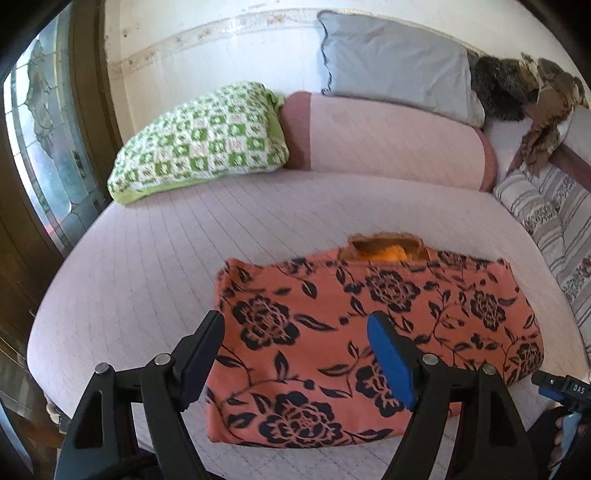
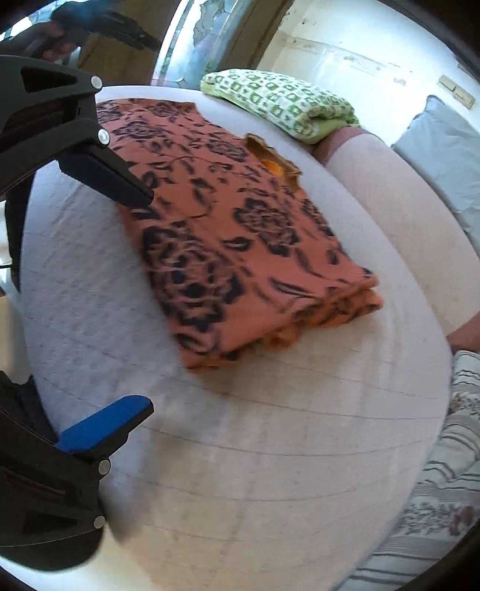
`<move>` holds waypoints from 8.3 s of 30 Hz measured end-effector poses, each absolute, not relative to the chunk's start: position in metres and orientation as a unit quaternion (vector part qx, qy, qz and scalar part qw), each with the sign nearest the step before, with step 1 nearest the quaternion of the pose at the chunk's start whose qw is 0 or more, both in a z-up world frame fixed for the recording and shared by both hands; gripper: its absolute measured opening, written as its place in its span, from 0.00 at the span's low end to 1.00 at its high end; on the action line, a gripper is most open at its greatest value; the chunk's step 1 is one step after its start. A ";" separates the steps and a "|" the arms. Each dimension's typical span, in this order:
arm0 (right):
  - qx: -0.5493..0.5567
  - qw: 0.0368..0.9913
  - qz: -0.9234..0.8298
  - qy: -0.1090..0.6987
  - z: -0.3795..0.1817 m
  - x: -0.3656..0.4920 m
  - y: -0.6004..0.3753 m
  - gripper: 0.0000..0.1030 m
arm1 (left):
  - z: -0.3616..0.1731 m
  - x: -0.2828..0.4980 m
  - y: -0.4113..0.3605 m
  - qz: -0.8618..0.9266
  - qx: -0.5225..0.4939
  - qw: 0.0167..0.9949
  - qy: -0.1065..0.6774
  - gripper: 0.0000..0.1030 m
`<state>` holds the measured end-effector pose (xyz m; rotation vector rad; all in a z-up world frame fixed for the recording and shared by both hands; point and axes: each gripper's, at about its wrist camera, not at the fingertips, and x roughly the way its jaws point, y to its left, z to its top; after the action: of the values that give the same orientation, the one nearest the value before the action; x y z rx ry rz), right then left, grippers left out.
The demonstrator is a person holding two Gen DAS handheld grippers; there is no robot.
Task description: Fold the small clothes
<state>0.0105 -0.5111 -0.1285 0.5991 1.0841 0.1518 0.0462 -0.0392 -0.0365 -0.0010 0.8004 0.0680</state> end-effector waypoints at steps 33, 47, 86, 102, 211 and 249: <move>0.398 0.786 0.035 0.472 -0.138 0.041 -0.532 1.00 | -0.102 0.063 -0.096 -0.037 0.028 0.908 0.416 0.87; 0.384 0.789 0.028 0.480 -0.141 0.054 -0.524 1.00 | -0.145 0.089 -0.115 -0.031 0.078 0.870 0.486 0.93; 0.287 0.841 0.058 0.454 -0.078 0.092 -0.459 0.22 | -0.134 0.084 -0.060 -0.025 -0.027 0.891 0.453 0.96; 0.153 0.812 0.316 0.466 -0.078 0.075 -0.242 0.84 | -0.112 0.029 0.052 -0.005 -0.238 0.882 0.407 0.96; 0.349 0.637 0.360 0.585 -0.131 0.029 -0.218 0.77 | -0.060 0.056 0.122 -0.003 -0.144 0.898 0.415 0.39; 0.291 0.723 0.363 0.510 -0.106 0.078 -0.267 0.84 | -0.134 0.084 0.114 0.055 -0.085 0.862 0.496 0.63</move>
<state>0.0781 -0.2674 -0.1063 0.6431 1.1262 0.8006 0.0835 0.1136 -0.1337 -0.1792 1.0402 0.1153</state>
